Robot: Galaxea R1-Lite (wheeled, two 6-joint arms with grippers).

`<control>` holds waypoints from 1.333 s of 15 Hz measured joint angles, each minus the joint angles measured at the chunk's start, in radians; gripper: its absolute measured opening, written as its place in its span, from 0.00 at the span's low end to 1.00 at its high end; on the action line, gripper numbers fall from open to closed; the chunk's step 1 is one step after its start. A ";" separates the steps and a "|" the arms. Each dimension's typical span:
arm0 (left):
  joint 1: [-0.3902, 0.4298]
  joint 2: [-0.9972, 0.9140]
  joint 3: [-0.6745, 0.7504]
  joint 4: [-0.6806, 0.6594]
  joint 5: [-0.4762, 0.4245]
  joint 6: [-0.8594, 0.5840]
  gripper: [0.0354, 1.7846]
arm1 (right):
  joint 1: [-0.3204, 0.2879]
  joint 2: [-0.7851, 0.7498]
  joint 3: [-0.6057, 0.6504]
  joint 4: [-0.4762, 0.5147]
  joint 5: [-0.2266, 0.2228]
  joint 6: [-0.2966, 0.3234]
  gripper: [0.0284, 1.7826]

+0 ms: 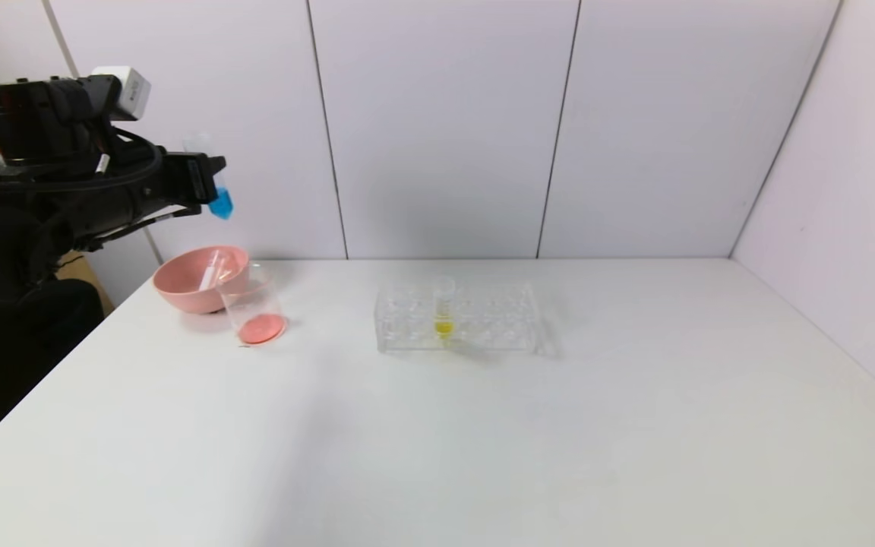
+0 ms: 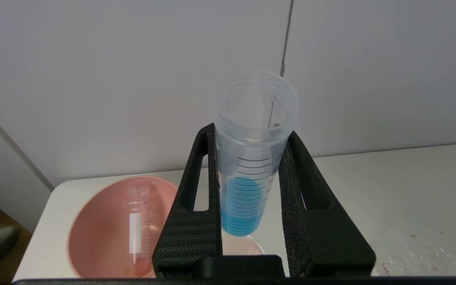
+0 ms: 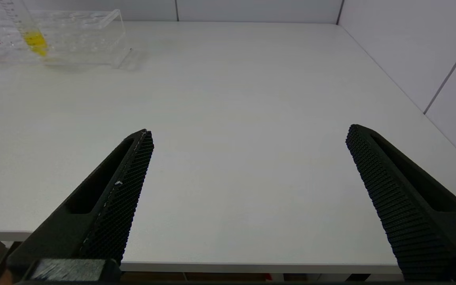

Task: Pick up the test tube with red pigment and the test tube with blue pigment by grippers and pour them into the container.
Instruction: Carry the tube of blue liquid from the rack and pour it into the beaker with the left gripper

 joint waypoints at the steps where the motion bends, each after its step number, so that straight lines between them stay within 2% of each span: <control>1: 0.038 -0.001 0.012 -0.017 -0.027 0.000 0.23 | 0.000 0.000 0.000 0.000 0.000 0.000 1.00; 6: 0.169 0.006 0.060 -0.063 -0.149 -0.001 0.23 | 0.000 0.000 0.000 0.000 0.000 0.000 1.00; 9: 0.234 0.010 0.080 -0.063 -0.255 0.002 0.23 | 0.000 0.000 0.000 0.000 0.000 0.000 1.00; 15: 0.282 0.014 0.084 -0.057 -0.397 0.031 0.23 | 0.000 0.000 0.000 0.000 0.000 0.000 1.00; 18: 0.311 0.021 0.068 -0.051 -0.496 0.120 0.23 | 0.000 0.000 0.000 0.000 0.000 0.000 1.00; 20: 0.316 0.023 0.062 -0.050 -0.502 0.165 0.23 | 0.000 0.000 0.000 0.000 0.000 0.000 1.00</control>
